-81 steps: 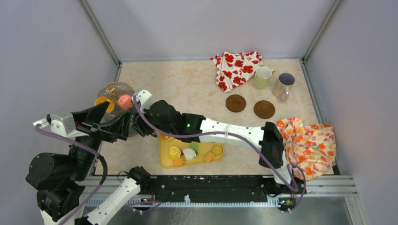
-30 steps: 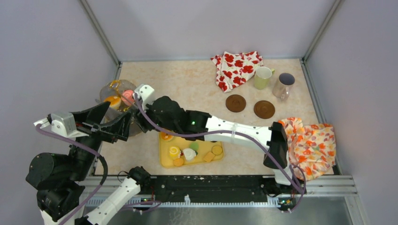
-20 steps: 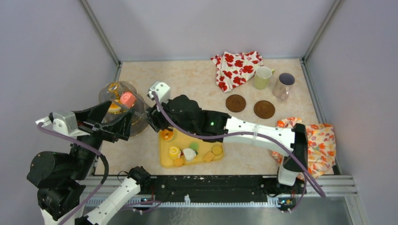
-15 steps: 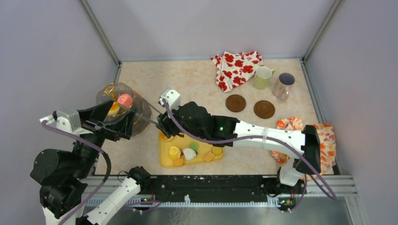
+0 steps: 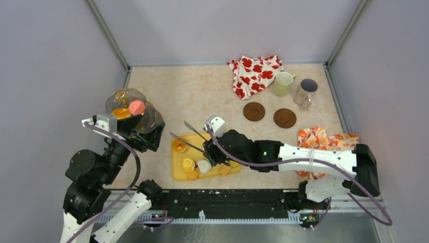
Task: Serve the afternoon tea
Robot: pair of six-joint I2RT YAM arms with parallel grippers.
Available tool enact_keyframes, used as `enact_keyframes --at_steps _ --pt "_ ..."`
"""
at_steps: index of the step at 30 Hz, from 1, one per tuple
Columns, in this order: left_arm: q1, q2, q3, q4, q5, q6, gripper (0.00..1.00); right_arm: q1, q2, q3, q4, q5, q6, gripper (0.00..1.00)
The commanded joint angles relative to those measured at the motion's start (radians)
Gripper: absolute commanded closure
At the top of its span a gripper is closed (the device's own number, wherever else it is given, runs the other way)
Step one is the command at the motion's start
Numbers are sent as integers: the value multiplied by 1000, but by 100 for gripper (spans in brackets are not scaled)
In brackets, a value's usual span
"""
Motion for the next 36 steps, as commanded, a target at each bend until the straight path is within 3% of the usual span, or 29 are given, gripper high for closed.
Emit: enact_keyframes --at_steps 1,6,12,20,36 --pt "2 -32 -76 56 34 -36 1 13 -58 -64 4 30 68 51" --pt "2 -13 -82 53 47 -39 1 13 -45 -131 84 -26 89 51" --pt "3 -8 -48 64 31 -35 1 9 57 -116 133 -10 67 50" --pt "3 17 19 48 13 -9 1 -62 167 -88 204 -112 75 49" --pt "2 10 9 34 2 -4 1 -72 292 -7 185 -154 44 48"
